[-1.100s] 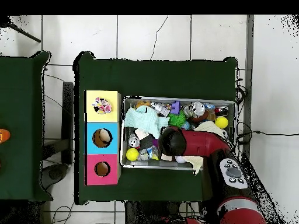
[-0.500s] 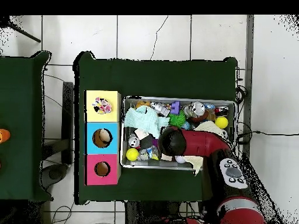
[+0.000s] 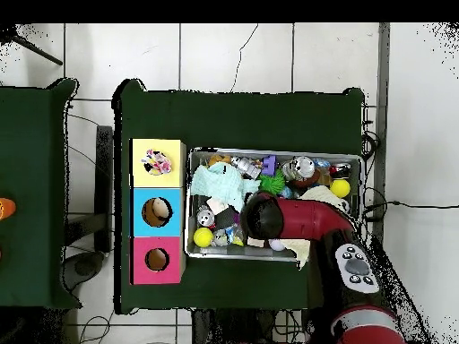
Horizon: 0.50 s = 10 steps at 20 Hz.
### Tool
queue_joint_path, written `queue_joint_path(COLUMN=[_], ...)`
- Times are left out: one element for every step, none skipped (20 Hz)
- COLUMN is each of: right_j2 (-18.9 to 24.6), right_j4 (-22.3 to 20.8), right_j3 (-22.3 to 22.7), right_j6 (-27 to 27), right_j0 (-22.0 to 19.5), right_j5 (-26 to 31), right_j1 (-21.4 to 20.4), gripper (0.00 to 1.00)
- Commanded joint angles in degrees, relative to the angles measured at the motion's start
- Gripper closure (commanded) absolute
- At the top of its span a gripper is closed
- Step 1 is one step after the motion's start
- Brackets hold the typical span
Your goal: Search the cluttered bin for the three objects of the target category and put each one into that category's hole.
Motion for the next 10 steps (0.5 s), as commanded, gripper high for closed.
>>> queue_joint_path(right_j2=[1.3, 1.5, 1.6, 1.7, 1.7, 1.7, 1.7, 1.7, 1.7, 1.6], right_j4=[-0.8, -0.6, -0.4, -0.3, -0.1, -0.1, 0.0, 0.0, 0.0, 0.0], right_j3=[4.7, 5.4, 5.8, 6.1, 6.5, 6.7, 7.2, 7.3, 7.4, 7.4], right_j6=[1.6, 1.5, 1.2, 1.0, 0.9, 0.8, 0.9, 0.9, 0.9, 1.0], right_j0=[0.3, 0.1, 0.1, 0.0, -0.2, -0.2, -0.3, -0.2, -0.2, -0.2], right_j5=[5.1, 5.5, 6.4, 6.8, 7.2, 7.5, 7.6, 7.9, 8.0, 8.2], right_j1=[-6.5, -7.3, -8.0, -8.6, -9.1, -9.5, -10.1, -10.4, -10.7, -10.8], gripper=[1.0, 1.0, 1.0, 1.0, 1.0, 1.0, 1.0, 1.0, 1.0, 1.0])
